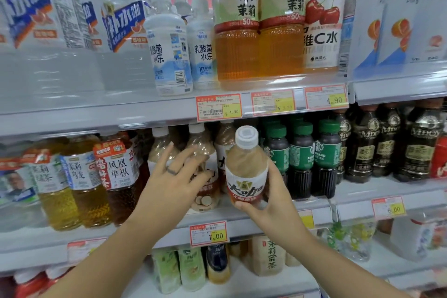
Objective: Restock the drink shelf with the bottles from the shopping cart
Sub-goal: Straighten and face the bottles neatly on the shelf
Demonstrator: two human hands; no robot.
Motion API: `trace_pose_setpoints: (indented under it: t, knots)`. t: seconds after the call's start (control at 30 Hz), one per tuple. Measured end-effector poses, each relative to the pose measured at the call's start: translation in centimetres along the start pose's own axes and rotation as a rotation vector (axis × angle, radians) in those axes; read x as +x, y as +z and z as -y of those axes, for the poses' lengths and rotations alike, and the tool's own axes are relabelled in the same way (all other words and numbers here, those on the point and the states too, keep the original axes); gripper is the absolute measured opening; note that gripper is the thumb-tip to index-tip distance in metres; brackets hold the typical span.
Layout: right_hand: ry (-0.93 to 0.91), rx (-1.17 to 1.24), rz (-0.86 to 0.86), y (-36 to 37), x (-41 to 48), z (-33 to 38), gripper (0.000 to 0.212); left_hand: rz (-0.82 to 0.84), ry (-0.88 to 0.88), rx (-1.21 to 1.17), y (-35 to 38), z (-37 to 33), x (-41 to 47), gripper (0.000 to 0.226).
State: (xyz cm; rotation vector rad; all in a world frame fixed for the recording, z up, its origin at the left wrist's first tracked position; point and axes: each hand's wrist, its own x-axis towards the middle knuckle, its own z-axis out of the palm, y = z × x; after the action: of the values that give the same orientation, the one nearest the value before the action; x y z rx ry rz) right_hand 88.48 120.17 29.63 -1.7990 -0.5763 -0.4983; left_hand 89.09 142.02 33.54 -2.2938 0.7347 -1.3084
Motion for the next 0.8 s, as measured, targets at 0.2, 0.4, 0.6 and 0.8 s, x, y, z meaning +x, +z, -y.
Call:
trace_pose_setpoints:
  t: [0.2,0.4,0.6,0.8]
  knots:
    - [-0.018,-0.057,-0.025,1.6,2.1,-0.5,0.089,0.049,-0.032,-0.004,0.7,0.5,-1.0,0.052]
    - [0.006,-0.101,0.062,2.5,2.3,-1.2,0.094,0.042,-0.037,-0.036,1.3,0.8,-1.5,0.058]
    - [0.092,-0.125,0.152,1.9,3.0,-1.3,0.094,0.028,-0.042,-0.09,1.5,0.8,-1.6,0.06]
    - [0.028,-0.421,-0.004,2.9,1.6,-0.4,0.112,-0.065,-0.2,-0.204,1.6,0.8,-1.3,0.049]
